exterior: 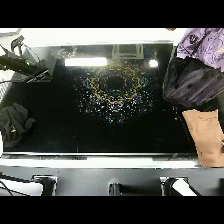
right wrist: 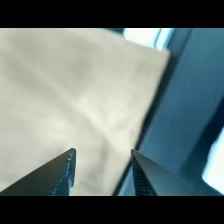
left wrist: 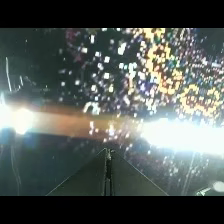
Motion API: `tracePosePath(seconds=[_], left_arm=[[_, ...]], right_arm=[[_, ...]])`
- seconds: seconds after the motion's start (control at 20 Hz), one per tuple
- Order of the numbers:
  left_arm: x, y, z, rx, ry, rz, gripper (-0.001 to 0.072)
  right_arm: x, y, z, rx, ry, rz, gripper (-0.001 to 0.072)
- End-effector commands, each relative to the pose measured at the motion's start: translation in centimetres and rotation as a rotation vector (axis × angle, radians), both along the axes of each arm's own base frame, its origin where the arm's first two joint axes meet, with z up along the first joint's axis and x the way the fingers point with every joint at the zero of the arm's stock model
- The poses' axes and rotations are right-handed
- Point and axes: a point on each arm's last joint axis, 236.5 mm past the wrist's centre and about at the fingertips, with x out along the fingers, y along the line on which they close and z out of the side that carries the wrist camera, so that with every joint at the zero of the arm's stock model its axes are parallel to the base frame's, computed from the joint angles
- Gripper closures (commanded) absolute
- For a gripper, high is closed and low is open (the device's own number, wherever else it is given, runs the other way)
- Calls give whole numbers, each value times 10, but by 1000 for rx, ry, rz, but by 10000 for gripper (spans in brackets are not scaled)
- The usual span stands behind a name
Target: Fold the clothes and pants, and hang the long-sleeved shirts on hangers.
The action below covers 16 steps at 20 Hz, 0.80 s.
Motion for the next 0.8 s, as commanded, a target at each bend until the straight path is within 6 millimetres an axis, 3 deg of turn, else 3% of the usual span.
tracePosePath(seconds=[0.0, 0.05, 0.15, 0.25, 0.35, 0.5, 0.55, 0.65, 0.75], left_arm=[[13, 1, 15, 9, -90, -7, 691], [17, 2, 22, 18, -129, -12, 692], [20, 10, 37, 62, -193, -15, 691], [19, 21, 51, 158, -248, -40, 692], [17, 35, 67, 278, -296, -37, 693], [13, 28, 82, 344, -345, -98, 694], [12, 23, 84, 347, -352, -112, 694], [9, 13, 85, 342, -357, -131, 694], [6, 8, 79, 339, -361, -140, 695]], right_arm=[[55, -5, 24, -45, -191, 139, 298], [84, -1, 39, -74, -282, 235, 333], [144, 27, 70, -127, -417, 440, 416], [194, 83, 85, -126, -473, 667, 532], [229, 155, 88, -99, -505, 883, 601], [254, 269, 96, -65, -572, 1174, 604], [257, 301, 99, -54, -597, 1248, 658], [254, 345, 102, -34, -628, 1346, 678], [251, 368, 103, -3, -647, 1361, 678]])
